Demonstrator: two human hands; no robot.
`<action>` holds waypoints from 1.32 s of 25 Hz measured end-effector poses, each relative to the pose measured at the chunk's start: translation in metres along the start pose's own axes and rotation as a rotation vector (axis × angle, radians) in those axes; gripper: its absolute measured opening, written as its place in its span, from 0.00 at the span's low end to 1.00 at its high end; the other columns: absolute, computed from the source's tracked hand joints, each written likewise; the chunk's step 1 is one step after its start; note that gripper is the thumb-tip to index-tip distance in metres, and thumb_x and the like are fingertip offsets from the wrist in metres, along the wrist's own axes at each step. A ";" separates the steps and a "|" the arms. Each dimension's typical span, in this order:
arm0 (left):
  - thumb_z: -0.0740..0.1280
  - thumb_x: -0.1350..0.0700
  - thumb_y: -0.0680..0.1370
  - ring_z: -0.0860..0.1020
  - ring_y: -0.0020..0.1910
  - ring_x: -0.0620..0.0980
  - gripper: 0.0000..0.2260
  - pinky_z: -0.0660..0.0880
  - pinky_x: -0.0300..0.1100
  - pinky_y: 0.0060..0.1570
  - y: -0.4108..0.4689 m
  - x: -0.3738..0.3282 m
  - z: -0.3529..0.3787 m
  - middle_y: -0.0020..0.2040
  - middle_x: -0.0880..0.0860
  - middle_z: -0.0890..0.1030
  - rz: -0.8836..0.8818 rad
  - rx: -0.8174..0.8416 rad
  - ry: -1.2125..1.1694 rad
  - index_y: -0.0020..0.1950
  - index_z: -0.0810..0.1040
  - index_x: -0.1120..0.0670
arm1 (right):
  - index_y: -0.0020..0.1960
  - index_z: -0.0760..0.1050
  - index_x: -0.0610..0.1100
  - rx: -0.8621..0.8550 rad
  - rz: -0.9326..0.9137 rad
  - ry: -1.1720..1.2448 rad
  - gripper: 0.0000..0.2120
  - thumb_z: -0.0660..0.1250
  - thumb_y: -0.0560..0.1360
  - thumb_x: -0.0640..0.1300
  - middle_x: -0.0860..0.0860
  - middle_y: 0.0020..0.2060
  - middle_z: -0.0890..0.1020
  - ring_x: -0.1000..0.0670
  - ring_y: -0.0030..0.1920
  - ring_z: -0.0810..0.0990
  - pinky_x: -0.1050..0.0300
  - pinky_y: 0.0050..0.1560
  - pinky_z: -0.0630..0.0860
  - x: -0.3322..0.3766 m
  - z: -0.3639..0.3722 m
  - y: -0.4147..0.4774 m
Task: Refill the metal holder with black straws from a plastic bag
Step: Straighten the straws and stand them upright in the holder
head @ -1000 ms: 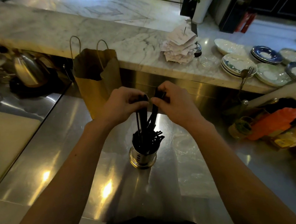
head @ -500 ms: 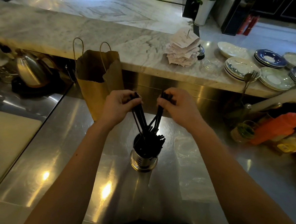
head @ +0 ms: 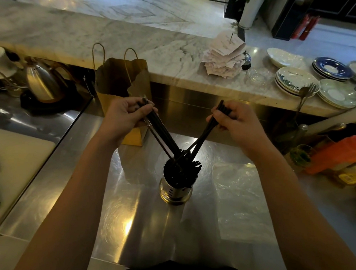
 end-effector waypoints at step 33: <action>0.56 0.55 0.84 0.73 0.24 0.43 0.12 0.73 0.35 0.25 -0.072 0.086 0.119 0.28 0.50 0.74 -0.632 0.105 -0.562 0.47 0.75 0.59 | 0.53 0.78 0.37 0.327 0.222 -0.129 0.08 0.67 0.77 0.41 0.41 0.43 0.82 0.46 0.43 0.82 0.54 0.46 0.79 -0.029 0.091 -0.009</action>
Point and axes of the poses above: each hand's wrist, its own y-axis towards the middle knuckle, its own z-axis out of the palm, x = y × z, the point moved 10 cm from there along y, towards the middle knuckle
